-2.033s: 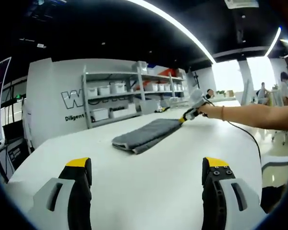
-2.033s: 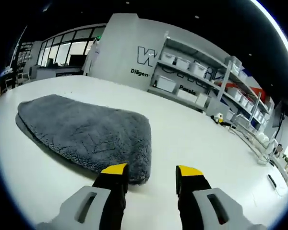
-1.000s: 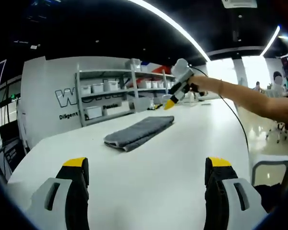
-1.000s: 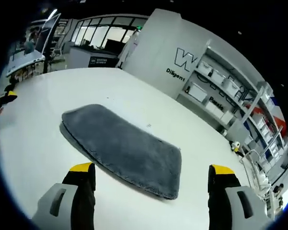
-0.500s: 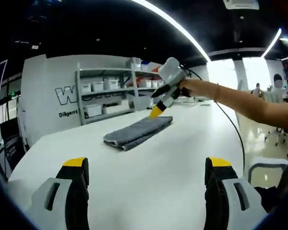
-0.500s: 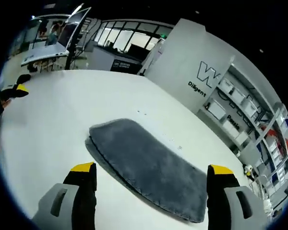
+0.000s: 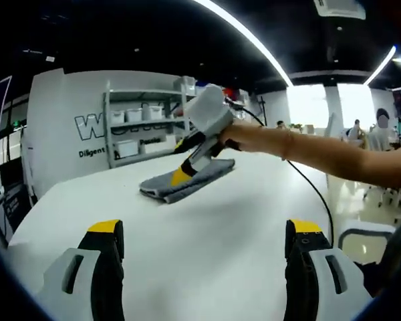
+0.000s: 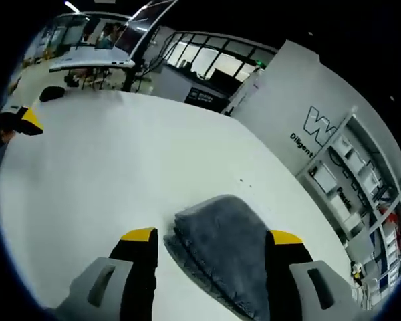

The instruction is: Open the folded towel by lifting each exposed corner and separating the folded layers until the towel lies flat within the target outline without major curled edges

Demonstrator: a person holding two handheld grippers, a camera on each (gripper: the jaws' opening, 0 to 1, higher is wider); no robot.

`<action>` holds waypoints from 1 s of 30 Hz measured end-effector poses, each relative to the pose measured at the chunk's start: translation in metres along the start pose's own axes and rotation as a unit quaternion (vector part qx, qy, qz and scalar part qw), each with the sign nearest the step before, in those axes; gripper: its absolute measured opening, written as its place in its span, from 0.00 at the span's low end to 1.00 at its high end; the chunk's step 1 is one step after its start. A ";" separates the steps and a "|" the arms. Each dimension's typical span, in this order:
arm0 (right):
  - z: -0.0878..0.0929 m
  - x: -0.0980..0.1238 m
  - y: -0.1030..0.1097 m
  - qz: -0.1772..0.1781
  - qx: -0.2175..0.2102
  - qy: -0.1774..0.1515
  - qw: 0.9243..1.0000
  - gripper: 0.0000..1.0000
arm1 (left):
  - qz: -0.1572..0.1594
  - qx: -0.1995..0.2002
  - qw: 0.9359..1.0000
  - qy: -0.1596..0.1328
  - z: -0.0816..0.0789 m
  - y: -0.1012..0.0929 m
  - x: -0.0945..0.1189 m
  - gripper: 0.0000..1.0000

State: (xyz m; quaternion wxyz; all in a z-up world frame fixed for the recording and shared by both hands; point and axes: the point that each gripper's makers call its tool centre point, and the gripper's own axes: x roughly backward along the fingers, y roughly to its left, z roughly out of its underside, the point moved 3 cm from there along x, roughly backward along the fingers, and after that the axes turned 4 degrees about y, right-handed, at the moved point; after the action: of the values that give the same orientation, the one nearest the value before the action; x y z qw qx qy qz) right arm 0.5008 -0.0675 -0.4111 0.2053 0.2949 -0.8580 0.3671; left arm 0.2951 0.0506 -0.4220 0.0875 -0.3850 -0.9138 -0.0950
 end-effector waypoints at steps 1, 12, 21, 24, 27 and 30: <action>-0.001 -0.004 0.003 0.001 0.004 0.001 1.000 0.57 | 0.000 -0.001 1.000 0.001 0.000 0.000 0.001 0.99; -0.003 -0.039 0.018 0.010 0.042 0.015 0.999 0.24 | -0.005 0.000 1.000 -0.003 -0.002 -0.005 0.017 0.98; 0.012 -0.065 0.020 0.000 0.028 0.031 0.999 0.17 | 0.000 0.011 1.000 -0.009 0.001 -0.007 0.021 0.97; 0.010 -0.067 0.019 -0.004 -0.001 0.001 1.000 0.10 | -0.002 0.013 1.000 -0.010 0.003 -0.005 0.023 0.97; 0.008 -0.064 0.016 -0.003 -0.012 -0.012 1.000 0.05 | -0.003 0.019 1.000 -0.014 0.004 -0.004 0.025 0.96; 0.006 -0.059 0.012 -0.012 -0.043 -0.027 0.999 0.03 | -0.008 0.022 1.000 -0.017 0.004 -0.002 0.025 0.95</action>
State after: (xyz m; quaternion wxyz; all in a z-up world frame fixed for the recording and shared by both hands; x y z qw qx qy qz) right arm 0.5363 -0.0441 -0.4548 0.1988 0.3059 -0.8746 0.3193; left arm 0.2762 0.0674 -0.4202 0.0800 -0.3774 -0.9200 -0.0692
